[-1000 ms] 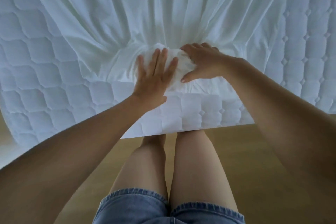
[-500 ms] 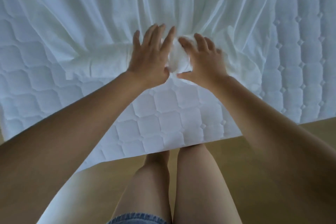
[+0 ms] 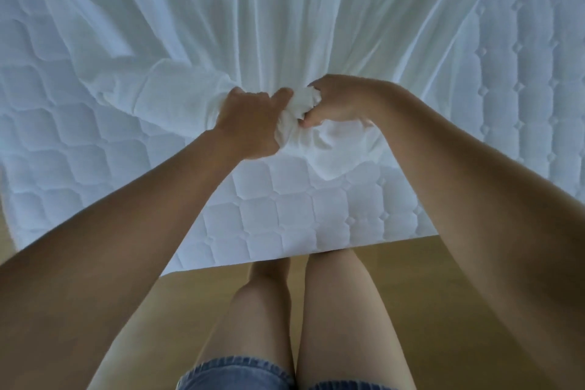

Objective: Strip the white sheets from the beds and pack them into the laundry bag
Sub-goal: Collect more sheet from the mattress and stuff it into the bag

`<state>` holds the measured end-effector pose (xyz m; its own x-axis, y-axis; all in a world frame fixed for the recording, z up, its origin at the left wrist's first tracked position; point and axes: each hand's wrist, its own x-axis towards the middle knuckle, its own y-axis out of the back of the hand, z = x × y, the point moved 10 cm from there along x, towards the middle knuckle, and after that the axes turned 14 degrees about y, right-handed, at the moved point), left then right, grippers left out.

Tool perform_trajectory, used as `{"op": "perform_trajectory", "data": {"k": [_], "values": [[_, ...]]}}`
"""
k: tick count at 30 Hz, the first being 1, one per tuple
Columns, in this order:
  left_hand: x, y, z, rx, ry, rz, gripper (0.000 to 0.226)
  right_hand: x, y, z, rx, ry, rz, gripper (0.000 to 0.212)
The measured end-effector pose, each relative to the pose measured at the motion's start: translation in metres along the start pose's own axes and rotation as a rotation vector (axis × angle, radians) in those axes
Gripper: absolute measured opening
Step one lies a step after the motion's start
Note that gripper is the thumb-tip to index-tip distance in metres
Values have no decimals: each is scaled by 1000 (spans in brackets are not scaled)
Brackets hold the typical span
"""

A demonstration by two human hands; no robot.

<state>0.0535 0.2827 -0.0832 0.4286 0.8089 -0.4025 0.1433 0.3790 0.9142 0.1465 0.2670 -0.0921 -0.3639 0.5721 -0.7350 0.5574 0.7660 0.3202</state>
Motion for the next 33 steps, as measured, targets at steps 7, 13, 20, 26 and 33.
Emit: {"op": "perform_trajectory", "data": {"k": [7, 13, 20, 26, 33], "values": [[-106, -73, -53, -380, 243, -235, 73, -1, -111, -35, -290, 76, 20, 66], [-131, -36, -170, -867, 1020, 109, 105, 7, -103, -34, -239, 88, -19, 66], [-110, -80, -164, -1279, 1199, -115, 112, 23, -95, -37, -194, 57, -64, 64], [-74, -39, -113, -734, 664, -208, 30, 27, -90, -36, -133, 72, -63, 60], [-69, 4, 10, 6, -32, -151, 61, -19, -47, 15, -176, -135, 368, 58]]}}
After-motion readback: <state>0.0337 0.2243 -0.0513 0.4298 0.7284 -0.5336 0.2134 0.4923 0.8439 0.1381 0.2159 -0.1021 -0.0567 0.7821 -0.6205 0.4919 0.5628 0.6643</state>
